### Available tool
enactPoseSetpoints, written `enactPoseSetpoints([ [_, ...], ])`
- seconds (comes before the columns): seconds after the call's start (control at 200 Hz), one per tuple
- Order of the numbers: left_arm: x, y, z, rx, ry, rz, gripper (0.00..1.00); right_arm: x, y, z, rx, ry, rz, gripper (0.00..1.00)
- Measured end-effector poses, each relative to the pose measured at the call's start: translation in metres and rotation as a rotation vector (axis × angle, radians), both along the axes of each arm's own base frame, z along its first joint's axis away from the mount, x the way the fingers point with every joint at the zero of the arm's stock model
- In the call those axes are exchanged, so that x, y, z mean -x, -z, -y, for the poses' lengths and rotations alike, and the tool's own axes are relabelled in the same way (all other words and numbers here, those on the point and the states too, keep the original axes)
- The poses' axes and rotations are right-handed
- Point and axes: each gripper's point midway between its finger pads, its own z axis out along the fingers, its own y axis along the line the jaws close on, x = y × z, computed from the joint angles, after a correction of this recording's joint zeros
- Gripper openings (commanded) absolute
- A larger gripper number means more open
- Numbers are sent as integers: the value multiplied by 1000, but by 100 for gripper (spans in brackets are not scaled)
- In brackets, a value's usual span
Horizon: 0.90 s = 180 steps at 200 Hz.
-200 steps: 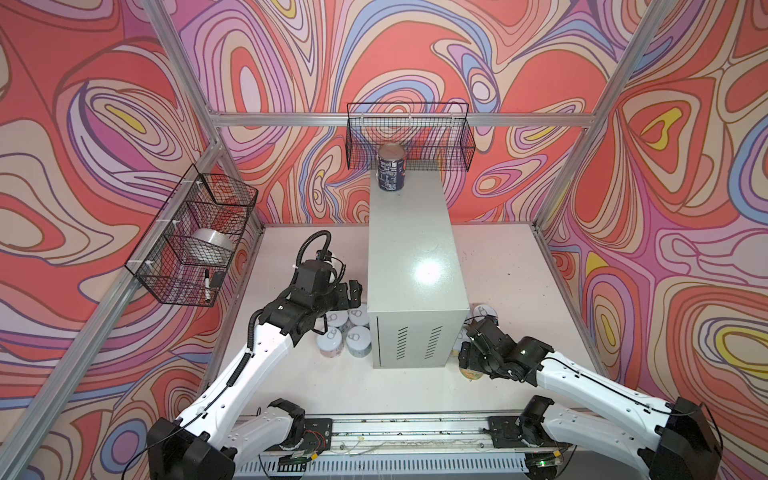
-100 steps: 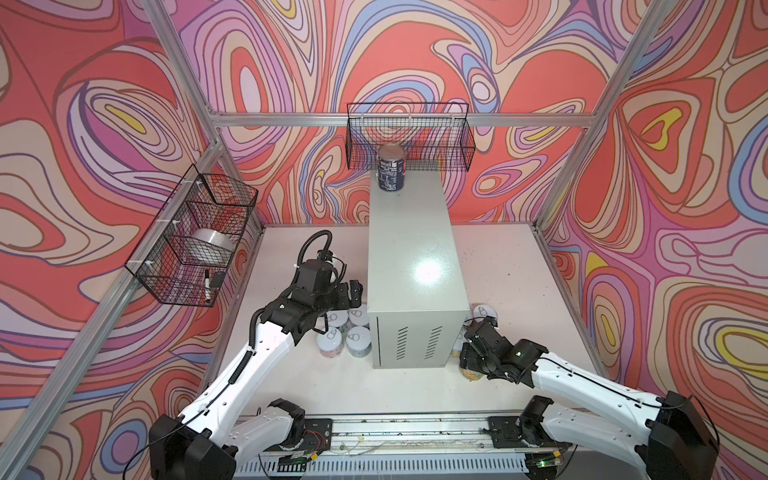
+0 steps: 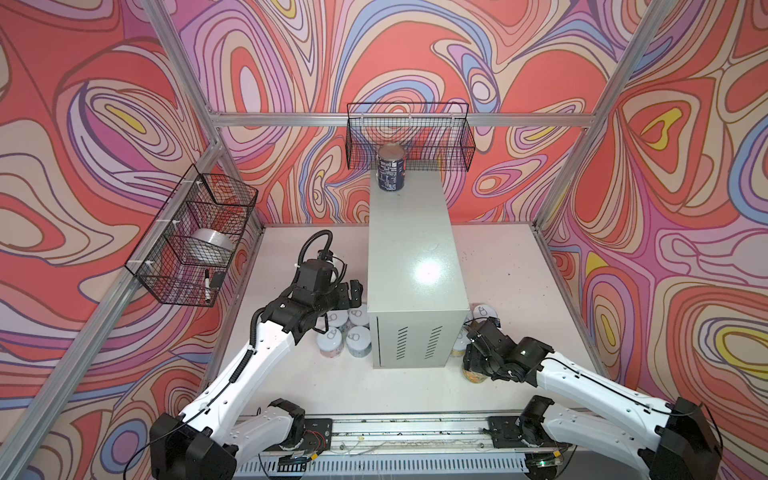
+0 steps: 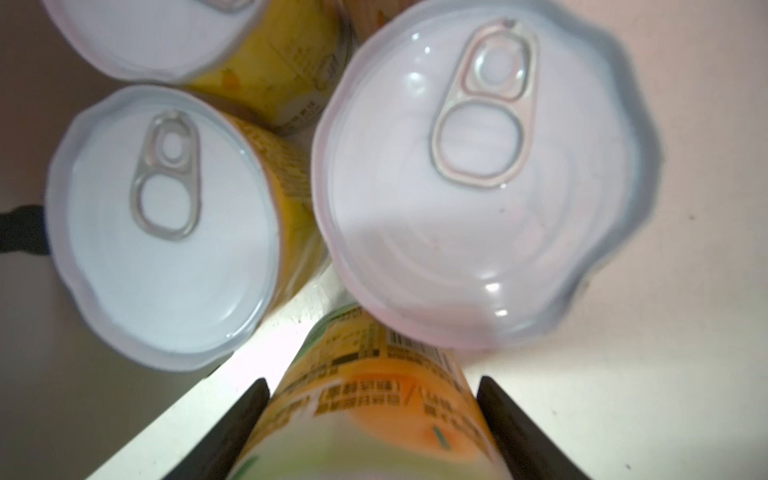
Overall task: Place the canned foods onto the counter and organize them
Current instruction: 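Close the right gripper around the yellow-orange tub nearest the robot, then lift the yellow-orange tub with the right gripper onto the cabinet top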
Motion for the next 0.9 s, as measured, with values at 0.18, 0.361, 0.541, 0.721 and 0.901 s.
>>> enactPoseSetpoints([
  [0.18,-1,-5,0,-3,1,6,97,-12,-70,-13,-75,-37,94,0],
  [0.361,0,-17,-1,-10,6,22,97,-14,-129,-10,-69,-74,146,0],
  [0.541,0,-35,-1,-18,26,52,98,-32,-206,-9,-1,-121,238,0],
  [0.721,2,-44,-2,-38,43,60,98,-59,-279,-21,68,-205,317,0],
  [0.901,4,-44,-4,-53,47,51,98,-90,-339,-39,105,-271,434,0],
])
